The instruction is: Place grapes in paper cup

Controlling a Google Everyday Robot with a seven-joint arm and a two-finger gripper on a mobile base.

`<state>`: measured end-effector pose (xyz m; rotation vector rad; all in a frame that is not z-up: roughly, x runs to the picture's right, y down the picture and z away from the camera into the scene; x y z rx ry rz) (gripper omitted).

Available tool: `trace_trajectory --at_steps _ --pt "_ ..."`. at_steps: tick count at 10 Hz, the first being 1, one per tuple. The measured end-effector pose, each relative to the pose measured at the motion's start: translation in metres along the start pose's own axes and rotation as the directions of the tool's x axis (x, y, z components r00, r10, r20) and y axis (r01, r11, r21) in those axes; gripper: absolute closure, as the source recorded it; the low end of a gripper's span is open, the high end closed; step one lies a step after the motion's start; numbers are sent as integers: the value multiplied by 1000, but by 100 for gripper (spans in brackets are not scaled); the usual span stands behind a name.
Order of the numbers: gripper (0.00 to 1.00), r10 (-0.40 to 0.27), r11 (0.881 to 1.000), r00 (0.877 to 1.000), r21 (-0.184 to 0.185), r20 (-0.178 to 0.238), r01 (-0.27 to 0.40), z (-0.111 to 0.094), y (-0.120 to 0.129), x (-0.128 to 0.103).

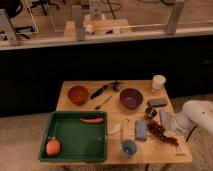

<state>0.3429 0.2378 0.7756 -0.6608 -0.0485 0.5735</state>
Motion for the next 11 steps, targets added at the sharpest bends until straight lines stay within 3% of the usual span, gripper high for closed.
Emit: trace_trajectory --at_steps 7,11 --pt "100 21 994 997 102 80 -30 -108 -31 -18" --pt "100 1 981 994 190 108 -22 -135 -81 -43"
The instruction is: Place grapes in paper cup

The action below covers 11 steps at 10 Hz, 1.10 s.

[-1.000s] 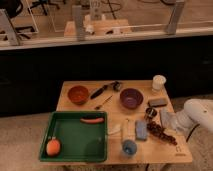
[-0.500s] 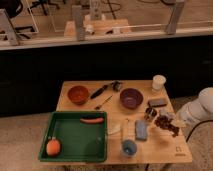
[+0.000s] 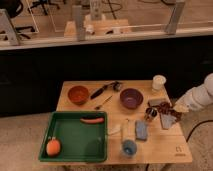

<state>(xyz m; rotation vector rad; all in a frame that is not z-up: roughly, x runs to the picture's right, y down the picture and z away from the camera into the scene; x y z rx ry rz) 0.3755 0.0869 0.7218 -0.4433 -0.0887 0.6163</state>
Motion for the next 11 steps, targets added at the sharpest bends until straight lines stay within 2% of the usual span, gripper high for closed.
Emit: trace_trajectory --at_steps 3,9,11 --pt "100 -14 999 999 53 39 12 11 -41 -11" --pt "100 -17 998 999 58 42 14 12 -46 -13" --pt "100 -10 998 999 63 48 7 13 -55 -14"
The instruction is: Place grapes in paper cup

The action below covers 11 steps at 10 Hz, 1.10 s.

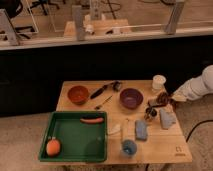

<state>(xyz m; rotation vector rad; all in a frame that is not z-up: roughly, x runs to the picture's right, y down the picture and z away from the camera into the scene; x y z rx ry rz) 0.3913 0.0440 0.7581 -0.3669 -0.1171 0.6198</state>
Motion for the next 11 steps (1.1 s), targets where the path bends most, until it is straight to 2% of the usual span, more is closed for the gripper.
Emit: trace_trajectory --at_steps 2,4,6,9,11 --pt "100 9 1000 1000 16 26 -10 8 -27 -18" --pt "100 30 998 998 47 51 -32 -3 -51 -31" --pt "100 59 995 996 72 73 -64 -6 -68 -39" --pt "100 122 986 987 99 101 -132 4 -98 -46" --pt "100 171 976 977 117 126 -185 15 -120 -48"
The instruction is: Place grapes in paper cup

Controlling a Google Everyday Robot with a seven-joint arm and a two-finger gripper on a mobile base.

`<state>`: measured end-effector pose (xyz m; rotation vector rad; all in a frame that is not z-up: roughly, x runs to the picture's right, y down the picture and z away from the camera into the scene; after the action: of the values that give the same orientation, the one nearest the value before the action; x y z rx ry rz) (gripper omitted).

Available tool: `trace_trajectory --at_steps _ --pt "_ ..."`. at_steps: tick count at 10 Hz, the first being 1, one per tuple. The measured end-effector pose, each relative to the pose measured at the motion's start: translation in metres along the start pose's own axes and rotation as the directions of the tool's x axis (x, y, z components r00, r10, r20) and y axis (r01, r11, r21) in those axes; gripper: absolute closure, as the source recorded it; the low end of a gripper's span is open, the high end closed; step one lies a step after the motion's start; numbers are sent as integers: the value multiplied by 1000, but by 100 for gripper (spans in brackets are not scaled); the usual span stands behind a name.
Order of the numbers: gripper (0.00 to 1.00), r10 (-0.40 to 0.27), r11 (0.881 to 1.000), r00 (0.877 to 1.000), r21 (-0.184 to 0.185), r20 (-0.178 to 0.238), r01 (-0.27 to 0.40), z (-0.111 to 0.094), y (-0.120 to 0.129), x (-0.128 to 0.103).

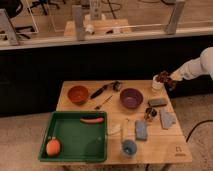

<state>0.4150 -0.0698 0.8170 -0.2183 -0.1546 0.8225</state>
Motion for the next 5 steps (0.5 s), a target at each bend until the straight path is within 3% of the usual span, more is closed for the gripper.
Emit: trace_trajectory --at_steps 5 --pt "100 10 999 1000 35 -11 -10 35 -14 -13"
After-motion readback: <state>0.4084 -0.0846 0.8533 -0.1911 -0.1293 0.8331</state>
